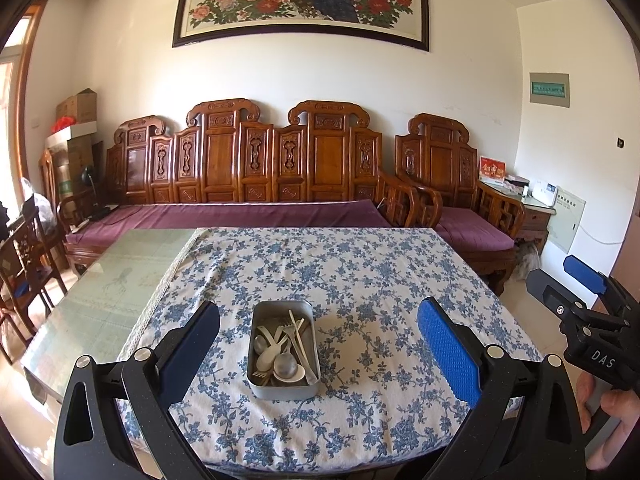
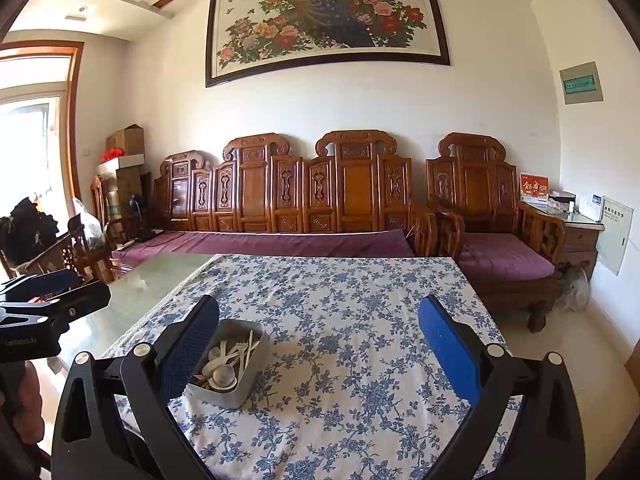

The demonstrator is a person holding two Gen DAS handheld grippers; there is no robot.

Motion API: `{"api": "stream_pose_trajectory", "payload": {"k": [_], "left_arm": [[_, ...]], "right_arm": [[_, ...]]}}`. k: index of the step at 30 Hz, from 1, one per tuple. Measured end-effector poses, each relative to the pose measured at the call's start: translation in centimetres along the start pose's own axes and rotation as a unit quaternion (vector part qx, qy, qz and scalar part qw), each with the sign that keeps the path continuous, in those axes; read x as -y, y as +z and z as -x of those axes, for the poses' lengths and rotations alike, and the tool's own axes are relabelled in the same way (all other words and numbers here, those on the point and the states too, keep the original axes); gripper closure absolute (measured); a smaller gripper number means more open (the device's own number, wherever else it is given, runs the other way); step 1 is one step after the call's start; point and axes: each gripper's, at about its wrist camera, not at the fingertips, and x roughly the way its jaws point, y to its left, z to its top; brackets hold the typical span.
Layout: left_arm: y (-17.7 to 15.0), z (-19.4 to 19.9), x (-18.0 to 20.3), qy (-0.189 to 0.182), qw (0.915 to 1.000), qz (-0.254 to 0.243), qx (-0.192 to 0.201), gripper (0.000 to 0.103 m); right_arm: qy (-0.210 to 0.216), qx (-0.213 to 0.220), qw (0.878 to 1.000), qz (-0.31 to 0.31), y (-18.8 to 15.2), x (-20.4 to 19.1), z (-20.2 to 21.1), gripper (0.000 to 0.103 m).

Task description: Organize utensils

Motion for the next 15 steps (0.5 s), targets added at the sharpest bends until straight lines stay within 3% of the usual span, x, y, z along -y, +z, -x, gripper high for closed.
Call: {"api": "stream_pose_trajectory", "payload": {"k": [15], "left_arm": [[-0.08,0.08,0.09,-0.001,1.0000,0.000,0.002,0.008]], "right_arm": [[0.001,0.000,1.000,0.000,-0.03,-0.09,-0.06,0.003]]}}
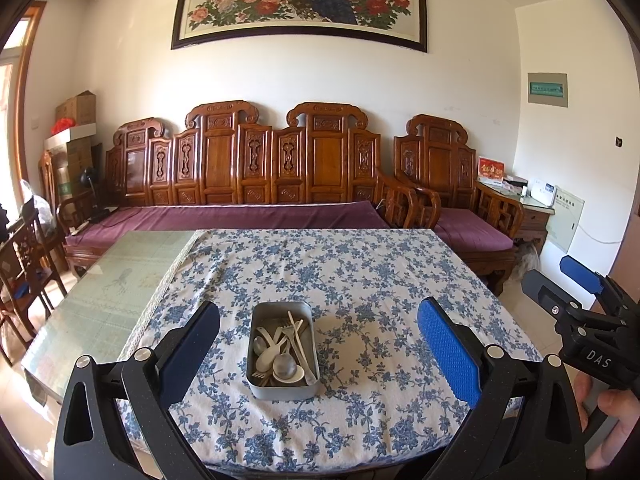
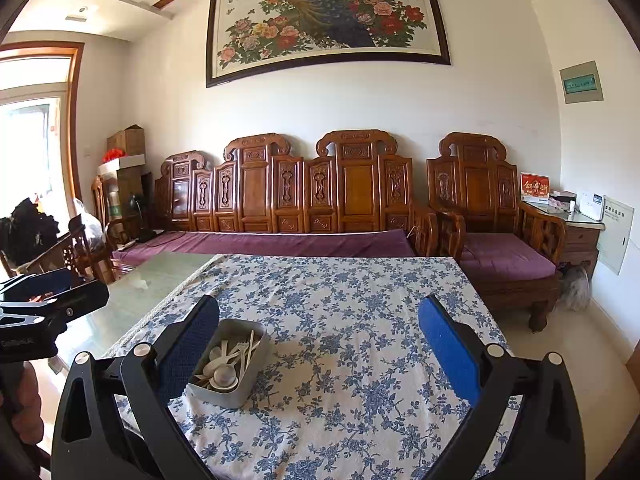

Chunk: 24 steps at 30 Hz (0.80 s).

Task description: Organize utensils

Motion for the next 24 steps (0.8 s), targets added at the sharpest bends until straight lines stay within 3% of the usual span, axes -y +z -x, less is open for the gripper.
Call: {"api": "stream_pose_trajectory", "payload": {"k": [24], "left_arm": [[0.27,0.44,0.37,-0.001,1.0000,0.000,0.002,0.008]], "right_arm": [[0.000,0.000,1.000,-0.001,-0.01,0.01,-0.01,0.003]]}}
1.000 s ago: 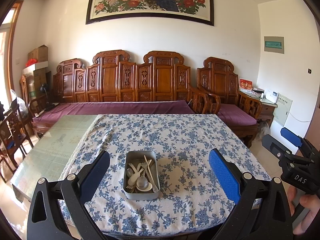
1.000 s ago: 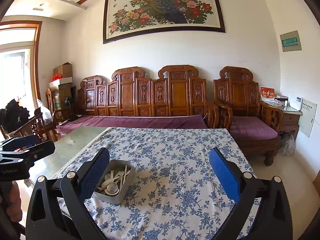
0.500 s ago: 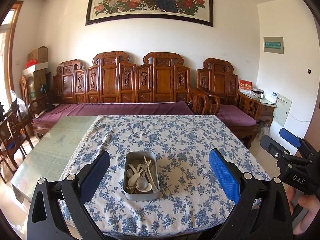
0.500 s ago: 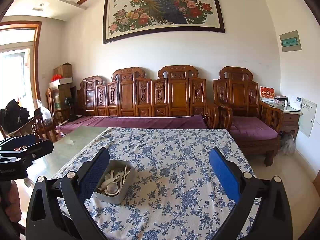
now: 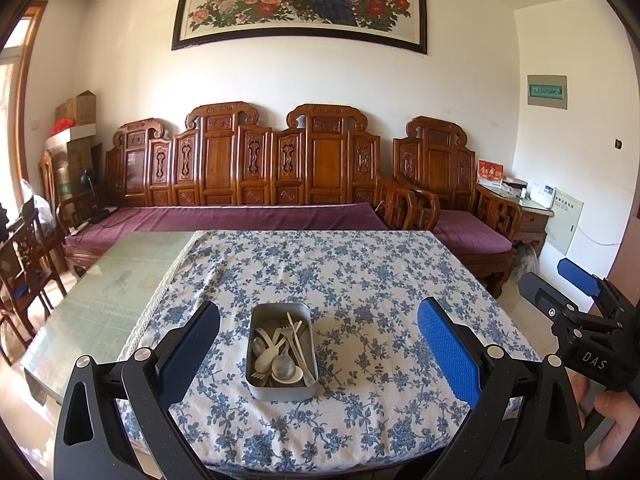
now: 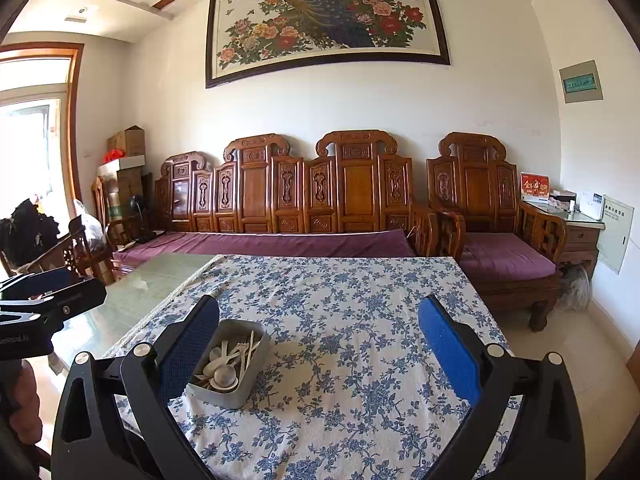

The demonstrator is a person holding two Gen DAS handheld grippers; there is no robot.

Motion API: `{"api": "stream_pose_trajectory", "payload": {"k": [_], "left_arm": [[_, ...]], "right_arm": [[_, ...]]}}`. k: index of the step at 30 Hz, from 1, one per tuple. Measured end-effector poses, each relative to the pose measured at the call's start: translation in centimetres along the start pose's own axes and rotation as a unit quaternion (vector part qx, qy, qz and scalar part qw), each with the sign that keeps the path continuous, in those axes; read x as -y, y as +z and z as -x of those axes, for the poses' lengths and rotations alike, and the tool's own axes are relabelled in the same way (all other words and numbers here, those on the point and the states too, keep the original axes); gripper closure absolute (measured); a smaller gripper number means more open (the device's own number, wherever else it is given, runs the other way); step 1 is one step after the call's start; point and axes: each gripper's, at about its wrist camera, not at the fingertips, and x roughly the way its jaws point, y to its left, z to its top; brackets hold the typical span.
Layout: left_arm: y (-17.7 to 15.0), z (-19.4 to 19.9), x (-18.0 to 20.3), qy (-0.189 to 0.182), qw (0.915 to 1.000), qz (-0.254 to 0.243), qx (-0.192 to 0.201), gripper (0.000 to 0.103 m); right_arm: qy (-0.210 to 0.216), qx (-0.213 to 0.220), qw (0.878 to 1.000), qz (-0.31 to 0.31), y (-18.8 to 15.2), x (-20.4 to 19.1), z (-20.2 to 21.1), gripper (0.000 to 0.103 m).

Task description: Organize utensils

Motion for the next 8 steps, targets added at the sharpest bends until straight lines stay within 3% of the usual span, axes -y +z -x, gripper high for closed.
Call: {"api": "stream_pose_trajectory", "payload": {"k": [8], "left_arm": [[0.00,0.01,-0.01,0.001,1.0000,0.000,0.001,0.008]], "right_arm": [[0.000,0.000,1.000,0.000,0.04,0.03,0.03,0.003]]}}
